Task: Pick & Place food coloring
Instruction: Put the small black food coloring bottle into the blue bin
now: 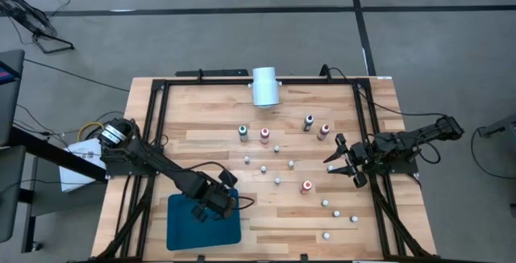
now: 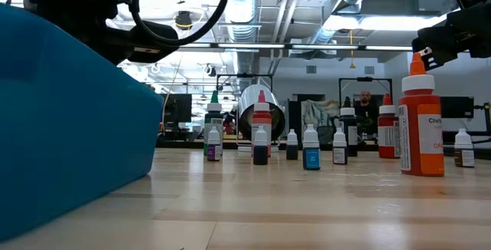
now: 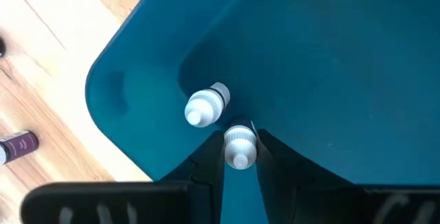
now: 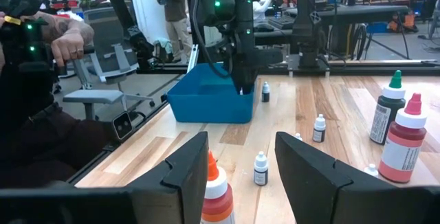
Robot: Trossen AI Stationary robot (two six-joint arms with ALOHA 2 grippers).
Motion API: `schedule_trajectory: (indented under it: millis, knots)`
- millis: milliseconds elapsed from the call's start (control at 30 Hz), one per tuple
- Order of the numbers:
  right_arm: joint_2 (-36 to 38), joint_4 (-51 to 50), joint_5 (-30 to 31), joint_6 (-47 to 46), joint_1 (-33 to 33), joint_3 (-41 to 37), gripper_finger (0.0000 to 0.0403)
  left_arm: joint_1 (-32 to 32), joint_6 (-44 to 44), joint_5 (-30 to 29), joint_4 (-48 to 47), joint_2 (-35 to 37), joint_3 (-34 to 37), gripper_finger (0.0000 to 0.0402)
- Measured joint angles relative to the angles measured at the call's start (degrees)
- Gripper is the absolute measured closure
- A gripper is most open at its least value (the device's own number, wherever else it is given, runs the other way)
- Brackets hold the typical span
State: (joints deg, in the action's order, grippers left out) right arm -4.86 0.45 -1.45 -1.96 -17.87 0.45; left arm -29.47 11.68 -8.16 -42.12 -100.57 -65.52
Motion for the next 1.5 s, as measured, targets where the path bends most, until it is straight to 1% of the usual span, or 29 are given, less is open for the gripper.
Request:
schedule_trajectory:
  millis: [167,233,467,600,800,1100,1167,1267,1367,1500]
  knots:
    - [0.01,0.0,0.01,-0.02,0.0,0.0,0.0244,0.0,-0.11,0.4,-0.07,0.0,0.0,0.0341]
    - [0.0,0.0,0.0,0.0,0.0,0.0,0.0244,0.0,-0.13,0.42,-0.09,0.0,0.0,0.0335]
    - [0.01,0.0,0.0,-0.02,0.0,0.0,0.0244,-0.17,-0.15,0.14,-0.01,0.0,0.0,0.0283]
    - [0.0,0.0,0.0,-0.02,0.01,0.01,0.0244,-0.7,-0.11,-0.09,0.0,0.0,0.0,0.0265]
    - [0.02,0.0,0.01,-0.01,0.01,0.0,0.0244,-2.08,-0.54,-2.05,-0.6,1.16,-0.28,0.026]
    - [0.0,0.0,0.02,-0.01,0.01,0.01,0.0244,-4.69,-7.05,-2.79,-10.8,4.91,-5.72,0.026]
    - [0.01,0.0,0.02,-0.01,0.01,0.01,0.0244,-5.79,-10.2,-2.81,-13.25,5.72,-6.55,0.026]
    - [0.0,0.0,0.02,-0.02,0.01,0.0,0.0244,-7.64,-17.94,-2.51,-17.0,7.24,-7.08,0.026]
    - [0.01,0.0,0.02,-0.02,0.01,0.01,0.0244,-9.71,-29.26,-0.21,-20.75,8.73,-7.08,0.026]
    - [0.0,0.0,0.02,-0.02,0.02,0.0,0.0244,-12.98,-47.5,4.34,-26.37,10.31,-7.08,0.026]
